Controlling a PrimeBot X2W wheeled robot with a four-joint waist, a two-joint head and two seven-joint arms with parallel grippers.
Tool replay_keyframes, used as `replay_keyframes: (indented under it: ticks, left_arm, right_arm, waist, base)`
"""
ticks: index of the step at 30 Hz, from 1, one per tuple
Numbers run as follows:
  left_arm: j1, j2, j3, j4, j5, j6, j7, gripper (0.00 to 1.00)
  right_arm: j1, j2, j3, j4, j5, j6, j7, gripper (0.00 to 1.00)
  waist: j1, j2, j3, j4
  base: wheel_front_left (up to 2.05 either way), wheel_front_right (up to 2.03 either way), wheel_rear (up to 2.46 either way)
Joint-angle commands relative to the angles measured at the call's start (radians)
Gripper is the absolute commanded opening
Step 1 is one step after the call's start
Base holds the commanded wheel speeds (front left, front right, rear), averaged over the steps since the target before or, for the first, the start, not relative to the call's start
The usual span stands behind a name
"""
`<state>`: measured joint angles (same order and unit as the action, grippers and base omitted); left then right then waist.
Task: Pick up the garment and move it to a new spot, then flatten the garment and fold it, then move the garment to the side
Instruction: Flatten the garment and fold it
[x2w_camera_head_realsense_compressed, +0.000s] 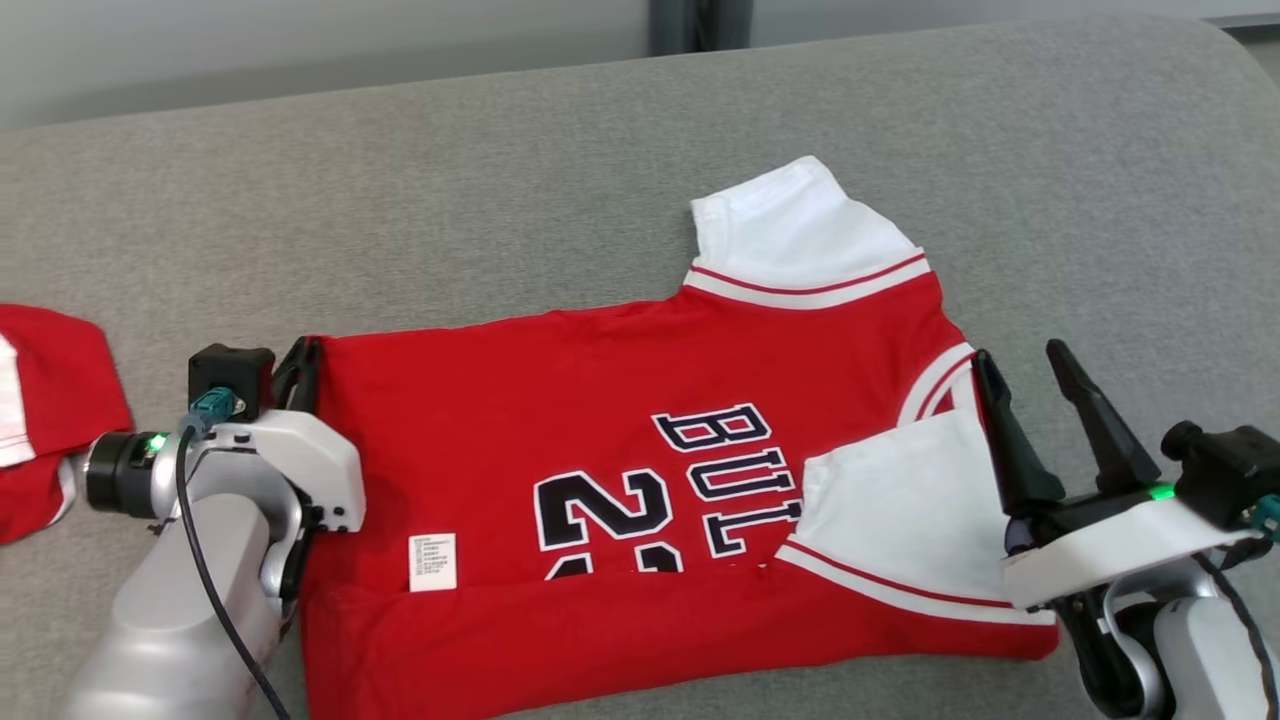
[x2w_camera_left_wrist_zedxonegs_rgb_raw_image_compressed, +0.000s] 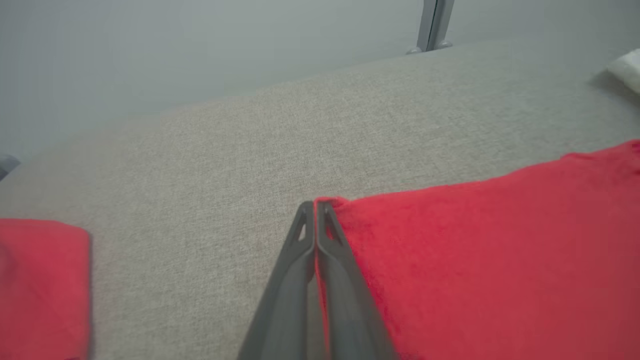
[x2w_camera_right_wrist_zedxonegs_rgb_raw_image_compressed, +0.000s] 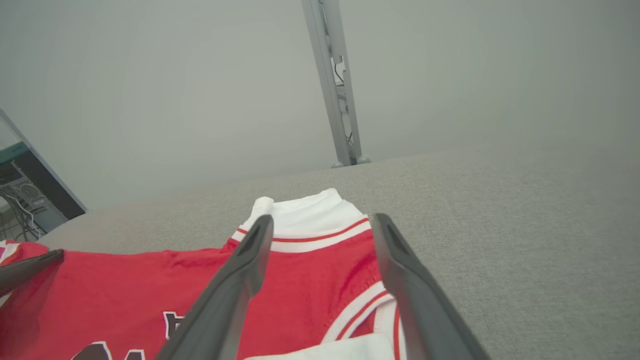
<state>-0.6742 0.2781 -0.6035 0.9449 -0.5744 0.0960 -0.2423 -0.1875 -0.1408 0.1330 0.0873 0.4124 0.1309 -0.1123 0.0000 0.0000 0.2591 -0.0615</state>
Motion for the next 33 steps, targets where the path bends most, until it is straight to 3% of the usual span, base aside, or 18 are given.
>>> replay_keyframes:
  ticks: [1,5,10,17,21,33]
  left_arm:
    - [0.007,-0.003,0.011,-0.016,-0.014,-0.009,-0.008,0.00]
    - [0.032,-0.033,0.032,-0.079,-0.041,-0.035,-0.017,0.00]
    - [0.065,-0.078,0.033,-0.208,-0.048,-0.062,-0.022,0.00]
    - [0.071,-0.119,0.022,-0.304,-0.029,-0.054,-0.022,0.00]
    - [0.068,-0.144,0.021,-0.355,-0.015,-0.048,-0.023,0.00]
    - [0.048,-0.194,0.019,-0.403,0.022,-0.064,-0.023,0.00]
  right_arm:
    - [-0.018,-0.013,-0.007,0.003,-0.010,0.000,0.009,1.00]
    - [-0.056,-0.036,-0.031,0.018,-0.015,0.000,0.052,1.00]
    - [-0.220,-0.087,-0.079,0.133,-0.021,0.000,0.164,1.00]
    - [-0.410,-0.158,-0.060,0.310,-0.025,0.000,0.241,1.00]
    - [-0.527,-0.196,-0.066,0.465,0.038,0.000,0.281,1.00]
    - [-0.739,-0.315,0.103,0.738,0.100,0.000,0.306,1.00]
  waist:
    - [0.0000,0.0000,-0.008,0.024]
    - [0.0000,0.0000,-0.015,0.078]
    - [0.0000,0.0000,0.010,0.169]
    - [0.0000,0.0000,0.068,0.243]
    - [0.0000,0.0000,0.106,0.288]
    - [0.0000,0.0000,0.190,0.363]
  base:
    - [0.00,0.00,0.00]
    - [0.00,0.00,0.00]
    - [0.00,0.00,0.00]
    - [0.00,0.00,0.00]
    - [0.00,0.00,0.00]
    - [0.00,0.00,0.00]
